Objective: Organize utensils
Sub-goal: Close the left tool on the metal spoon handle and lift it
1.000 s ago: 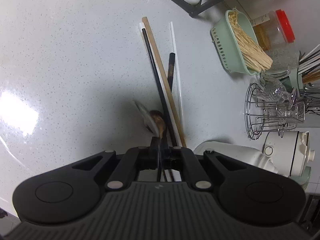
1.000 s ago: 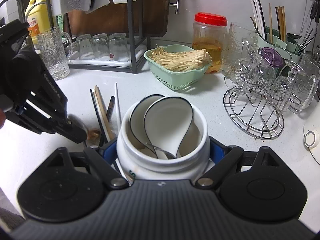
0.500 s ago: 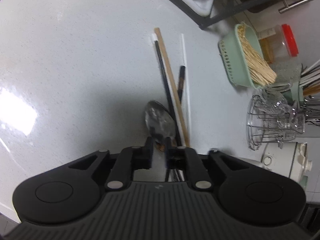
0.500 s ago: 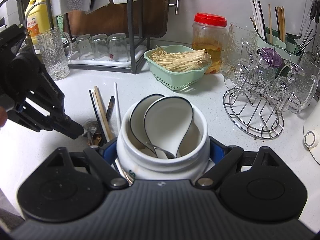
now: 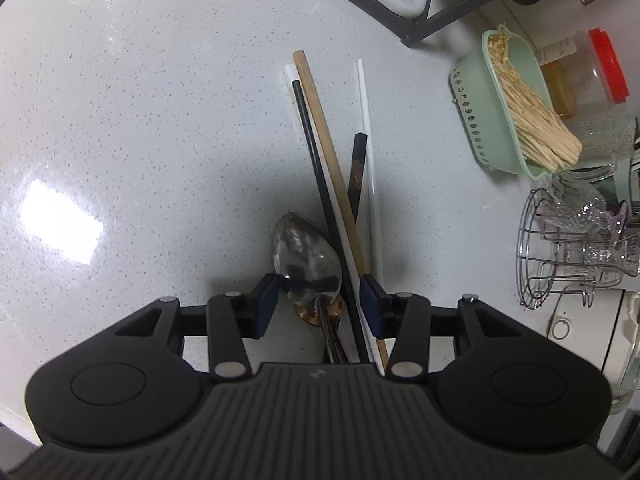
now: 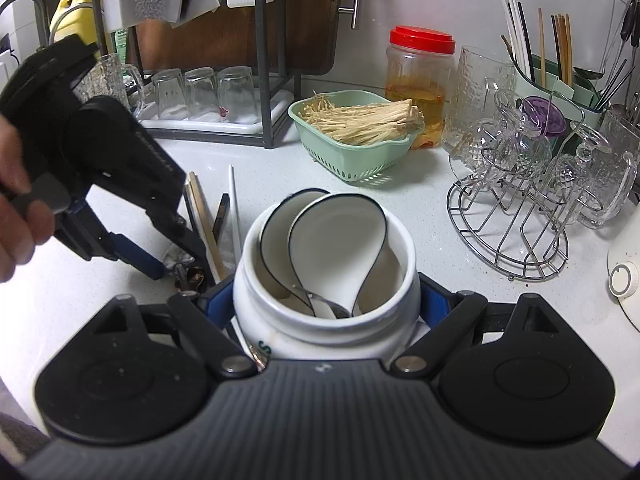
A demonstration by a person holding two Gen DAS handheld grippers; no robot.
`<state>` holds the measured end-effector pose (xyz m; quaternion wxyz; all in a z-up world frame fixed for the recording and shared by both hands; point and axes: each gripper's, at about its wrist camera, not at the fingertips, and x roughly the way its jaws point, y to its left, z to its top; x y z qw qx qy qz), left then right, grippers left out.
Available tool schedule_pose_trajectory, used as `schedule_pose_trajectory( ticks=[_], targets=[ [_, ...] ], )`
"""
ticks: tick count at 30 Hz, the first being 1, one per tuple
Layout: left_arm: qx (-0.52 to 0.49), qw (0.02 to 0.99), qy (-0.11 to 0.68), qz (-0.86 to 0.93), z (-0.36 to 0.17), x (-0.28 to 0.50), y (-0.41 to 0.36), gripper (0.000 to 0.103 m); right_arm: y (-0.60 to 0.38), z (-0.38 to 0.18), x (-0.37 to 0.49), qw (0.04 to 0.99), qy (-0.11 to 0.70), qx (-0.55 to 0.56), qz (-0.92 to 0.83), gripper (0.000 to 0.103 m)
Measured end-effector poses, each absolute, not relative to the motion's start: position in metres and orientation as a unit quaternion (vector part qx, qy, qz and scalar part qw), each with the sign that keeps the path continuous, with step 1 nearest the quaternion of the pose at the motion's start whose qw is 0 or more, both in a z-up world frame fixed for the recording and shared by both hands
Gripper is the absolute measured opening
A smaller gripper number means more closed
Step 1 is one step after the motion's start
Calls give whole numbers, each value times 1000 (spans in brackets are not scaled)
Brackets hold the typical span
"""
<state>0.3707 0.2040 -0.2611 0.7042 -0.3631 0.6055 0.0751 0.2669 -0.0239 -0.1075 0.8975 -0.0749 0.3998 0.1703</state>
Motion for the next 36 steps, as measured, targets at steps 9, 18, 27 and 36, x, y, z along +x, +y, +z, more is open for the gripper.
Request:
schedule_pose_trajectory(
  ticks=[9, 18, 27, 36],
  targets=[
    [-274, 691, 661, 104, -255, 395, 182, 52, -25, -108, 266, 899, 396, -74, 171, 91],
    [-233, 695, 667, 131, -252, 410, 168, 58, -26, -108, 266, 900, 391, -73, 175, 91],
    [-223, 706, 658, 141, -248, 416, 168, 38, -28, -109, 267, 899, 388, -77, 186, 91],
    [-226, 726, 638, 124, -241, 396, 177, 30, -26, -109, 270, 899, 387, -79, 191, 91]
  ],
)
